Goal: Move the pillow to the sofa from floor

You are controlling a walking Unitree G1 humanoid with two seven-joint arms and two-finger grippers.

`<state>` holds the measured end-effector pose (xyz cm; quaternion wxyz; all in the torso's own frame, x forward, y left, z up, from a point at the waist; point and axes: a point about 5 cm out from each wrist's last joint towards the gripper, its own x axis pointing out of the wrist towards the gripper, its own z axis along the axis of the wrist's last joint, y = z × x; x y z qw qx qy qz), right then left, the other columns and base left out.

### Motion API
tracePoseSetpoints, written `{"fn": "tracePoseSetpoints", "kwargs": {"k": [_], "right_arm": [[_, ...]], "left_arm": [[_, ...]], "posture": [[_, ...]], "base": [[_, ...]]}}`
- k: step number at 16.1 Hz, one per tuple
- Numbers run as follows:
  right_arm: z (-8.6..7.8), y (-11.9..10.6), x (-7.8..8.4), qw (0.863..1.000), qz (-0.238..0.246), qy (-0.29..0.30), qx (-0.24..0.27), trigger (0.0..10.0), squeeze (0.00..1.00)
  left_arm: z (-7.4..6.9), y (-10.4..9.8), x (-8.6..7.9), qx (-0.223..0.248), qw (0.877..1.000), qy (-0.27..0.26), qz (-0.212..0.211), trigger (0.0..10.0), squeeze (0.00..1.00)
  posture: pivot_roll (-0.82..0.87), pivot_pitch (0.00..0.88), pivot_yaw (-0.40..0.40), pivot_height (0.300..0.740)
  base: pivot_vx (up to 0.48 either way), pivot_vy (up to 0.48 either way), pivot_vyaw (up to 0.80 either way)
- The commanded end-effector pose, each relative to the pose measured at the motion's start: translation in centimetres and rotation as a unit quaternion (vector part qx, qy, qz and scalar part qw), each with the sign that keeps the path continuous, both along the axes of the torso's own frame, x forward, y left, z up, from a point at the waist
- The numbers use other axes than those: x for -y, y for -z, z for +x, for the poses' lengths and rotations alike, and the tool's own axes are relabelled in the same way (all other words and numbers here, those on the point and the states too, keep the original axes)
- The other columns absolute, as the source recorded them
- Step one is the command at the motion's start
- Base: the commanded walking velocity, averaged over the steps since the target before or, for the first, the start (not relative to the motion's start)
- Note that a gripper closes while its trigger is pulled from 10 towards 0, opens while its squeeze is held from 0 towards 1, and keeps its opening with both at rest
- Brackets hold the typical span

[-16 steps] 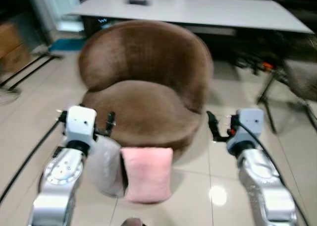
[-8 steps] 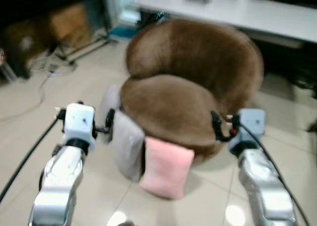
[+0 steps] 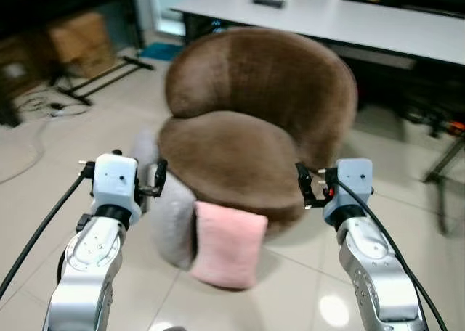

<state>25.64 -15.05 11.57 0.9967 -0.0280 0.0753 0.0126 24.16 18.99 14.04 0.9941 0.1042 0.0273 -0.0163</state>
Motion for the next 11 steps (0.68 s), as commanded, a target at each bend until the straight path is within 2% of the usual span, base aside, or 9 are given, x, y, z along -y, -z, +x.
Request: {"fn": "tracePoseSetpoints", "kwargs": {"k": [1,5,7,11], "right_arm": [[-0.02,-0.41,0.49,1.0,-0.009,0.009,0.008,10.0,0.0],[0.02,-0.22,1.2,0.999,0.003,0.032,0.0,10.0,0.0],[-0.05,-0.08,1.22,0.999,0.03,0.037,-0.008,10.0,0.0],[0.13,-0.33,1.44,0.999,0.011,0.042,0.002,10.0,0.0]], "left_arm": [[0.06,-0.37,0.35,0.009,1.0,0.009,-0.004,10.0,0.69],[0.06,-0.33,0.35,0.009,1.0,0.01,-0.009,10.0,0.7],[0.07,-0.31,0.39,0.009,1.0,0.012,-0.011,10.0,0.7],[0.17,-0.35,0.47,0.011,1.0,0.014,-0.015,10.0,0.71]], "posture": [[0.04,0.0,-0.024,0.74],[0.04,0.0,-0.024,0.74],[0.04,0.0,-0.024,0.74],[0.04,0.0,-0.025,0.74]], "base": [[0.244,0.0,0.0],[0.244,0.0,0.0],[0.249,0.0,0.0],[0.25,0.0,0.0]]}}
